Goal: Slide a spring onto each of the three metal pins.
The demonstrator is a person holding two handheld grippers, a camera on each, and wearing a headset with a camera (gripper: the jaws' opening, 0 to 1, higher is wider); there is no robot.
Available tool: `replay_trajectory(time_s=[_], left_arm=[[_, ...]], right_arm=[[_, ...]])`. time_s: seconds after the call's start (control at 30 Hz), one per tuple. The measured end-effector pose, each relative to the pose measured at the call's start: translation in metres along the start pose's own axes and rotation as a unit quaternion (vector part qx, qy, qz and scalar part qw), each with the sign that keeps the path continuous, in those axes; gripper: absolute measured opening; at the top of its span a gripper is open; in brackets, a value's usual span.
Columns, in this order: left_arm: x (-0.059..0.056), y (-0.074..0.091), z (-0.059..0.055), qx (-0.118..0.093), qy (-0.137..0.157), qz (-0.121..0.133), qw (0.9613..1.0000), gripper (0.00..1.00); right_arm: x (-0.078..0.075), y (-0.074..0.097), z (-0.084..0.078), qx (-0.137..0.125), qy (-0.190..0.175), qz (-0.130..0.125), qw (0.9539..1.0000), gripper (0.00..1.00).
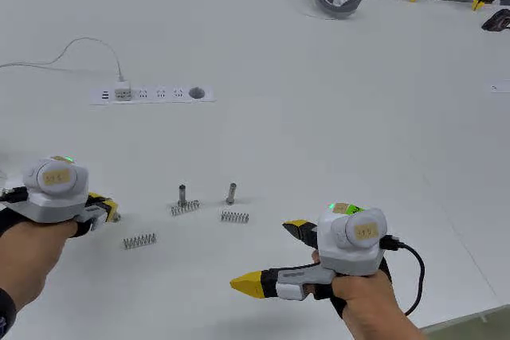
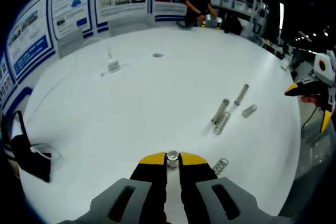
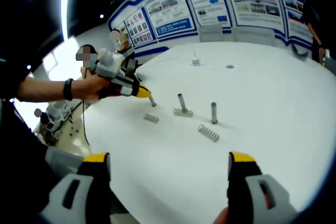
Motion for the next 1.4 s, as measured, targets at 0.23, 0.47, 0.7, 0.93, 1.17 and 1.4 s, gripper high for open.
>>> replay_trajectory(time_s=[0.23,0.47,0.7,0.93,1.17,1.4], left_arm=[[-0.002,-0.005,0.009,-0.004,-0.006,-0.003,1.0000,0.08],[-0.004,-0.010,0.015,-0.005,-0.013,-0.005,0.9999,0.08],[-0.004,-0.011,0.014,0.000,-0.021,-0.006,0.9998,0.08],[-0.005,-0.012,0.014,0.004,-0.025,-0.007,0.9996,0.08],[-0.005,-0.013,0.011,0.013,-0.024,-0.009,0.9996,0.09],[-0.005,-0.011,0.005,0.017,-0.015,-0.011,0.9997,0.12]], right_arm=[[-0.001,0.001,-0.001,0.000,-0.001,-0.001,1.0000,0.94],[-0.003,0.001,-0.002,0.001,-0.003,-0.003,1.0000,0.94],[-0.003,0.002,-0.004,0.001,-0.005,-0.005,1.0000,0.94],[-0.004,0.002,-0.003,-0.001,-0.006,-0.004,1.0000,0.94],[-0.003,0.001,-0.003,-0.002,-0.004,-0.004,1.0000,0.94],[-0.003,0.001,-0.002,-0.002,-0.004,-0.004,1.0000,0.94]])
Point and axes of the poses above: the centre of the closed fingertips' face, and the gripper's own axes: y roughly backward along the fingers, x roughly to its left, z roughly out of its top, the point moved 5 cm from there along y, roughly backward along the fingers, and after that the axes turned 11 degrees about -z, right-handed, at the moved point
